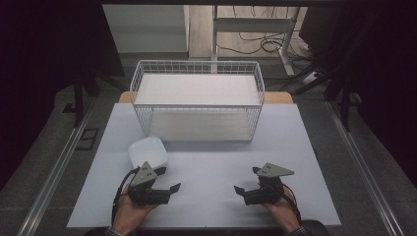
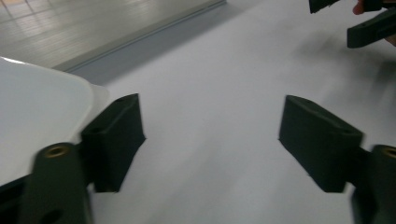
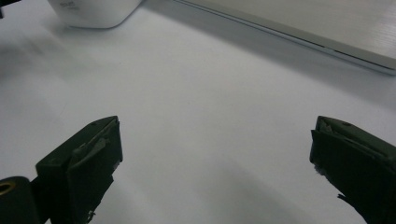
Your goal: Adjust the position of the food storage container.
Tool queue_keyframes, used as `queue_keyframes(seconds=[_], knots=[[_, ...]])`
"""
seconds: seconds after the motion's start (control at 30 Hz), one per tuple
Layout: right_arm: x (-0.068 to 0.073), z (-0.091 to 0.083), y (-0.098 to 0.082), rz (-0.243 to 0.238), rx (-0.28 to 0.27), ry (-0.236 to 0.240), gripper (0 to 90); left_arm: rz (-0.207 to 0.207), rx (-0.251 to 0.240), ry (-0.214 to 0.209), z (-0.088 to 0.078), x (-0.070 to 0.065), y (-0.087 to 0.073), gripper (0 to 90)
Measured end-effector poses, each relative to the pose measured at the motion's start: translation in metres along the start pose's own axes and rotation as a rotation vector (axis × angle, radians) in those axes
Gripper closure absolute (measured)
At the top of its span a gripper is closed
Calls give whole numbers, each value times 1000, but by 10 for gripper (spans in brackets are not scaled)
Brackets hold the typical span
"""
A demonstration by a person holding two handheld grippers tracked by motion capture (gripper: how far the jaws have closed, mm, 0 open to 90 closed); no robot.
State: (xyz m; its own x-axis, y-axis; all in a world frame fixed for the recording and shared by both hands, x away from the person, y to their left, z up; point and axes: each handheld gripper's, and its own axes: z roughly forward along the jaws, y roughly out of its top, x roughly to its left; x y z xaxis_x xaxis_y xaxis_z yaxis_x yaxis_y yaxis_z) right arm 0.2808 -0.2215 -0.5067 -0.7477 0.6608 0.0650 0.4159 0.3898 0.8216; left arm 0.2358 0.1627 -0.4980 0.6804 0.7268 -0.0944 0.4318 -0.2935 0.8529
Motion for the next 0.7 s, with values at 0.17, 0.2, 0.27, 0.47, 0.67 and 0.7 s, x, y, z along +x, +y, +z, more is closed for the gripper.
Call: queue_keyframes(seconds=[0.17, 0.2, 0.27, 0.47, 0.67, 0.7], knots=[[3, 0, 1, -24, -5, -9, 22, -22, 6, 18, -4, 14, 5, 426], [3, 0, 1, -29, -4, -18, 23, -28, 8, 20, -5, 18, 6, 455], [2, -1, 2, -33, -7, -40, 22, -39, 6, 32, -8, 24, 7, 496], [-3, -4, 3, -19, -21, -53, 23, -41, -7, 103, -14, 42, 9, 591], [-1, -3, 3, -36, -15, -51, 23, -81, -19, 132, -17, 65, 15, 729], [-1, -2, 3, -37, -13, -49, 22, -86, -19, 133, -17, 69, 15, 756]])
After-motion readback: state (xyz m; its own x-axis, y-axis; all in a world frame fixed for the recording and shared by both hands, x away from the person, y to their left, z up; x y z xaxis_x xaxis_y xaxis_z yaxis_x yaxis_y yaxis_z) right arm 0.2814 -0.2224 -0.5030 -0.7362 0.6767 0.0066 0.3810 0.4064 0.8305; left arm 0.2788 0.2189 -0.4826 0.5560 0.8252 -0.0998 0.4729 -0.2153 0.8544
